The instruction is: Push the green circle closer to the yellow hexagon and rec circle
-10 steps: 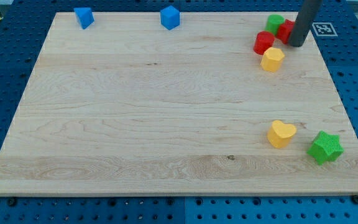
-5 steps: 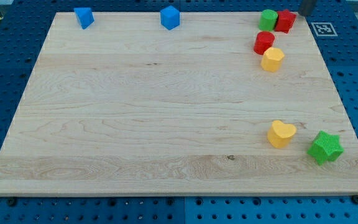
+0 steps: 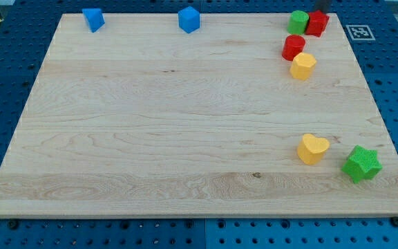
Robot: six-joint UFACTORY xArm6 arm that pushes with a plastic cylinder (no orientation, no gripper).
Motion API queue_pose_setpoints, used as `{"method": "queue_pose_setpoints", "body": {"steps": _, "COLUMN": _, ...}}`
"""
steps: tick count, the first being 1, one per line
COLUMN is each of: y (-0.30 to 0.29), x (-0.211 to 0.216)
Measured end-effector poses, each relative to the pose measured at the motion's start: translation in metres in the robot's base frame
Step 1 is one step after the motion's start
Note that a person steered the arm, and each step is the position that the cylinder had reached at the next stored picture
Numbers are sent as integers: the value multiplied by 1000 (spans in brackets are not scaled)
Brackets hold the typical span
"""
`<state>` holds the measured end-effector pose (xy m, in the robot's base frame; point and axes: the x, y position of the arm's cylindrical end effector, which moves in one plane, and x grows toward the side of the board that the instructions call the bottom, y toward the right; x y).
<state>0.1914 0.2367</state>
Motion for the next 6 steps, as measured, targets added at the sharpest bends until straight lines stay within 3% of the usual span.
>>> {"method": "queue_pose_setpoints", "body": {"steps": 2, "y": -53, "x": 0}}
{"method": "queue_pose_setpoints", "body": {"steps": 6, "y": -51, "x": 39}}
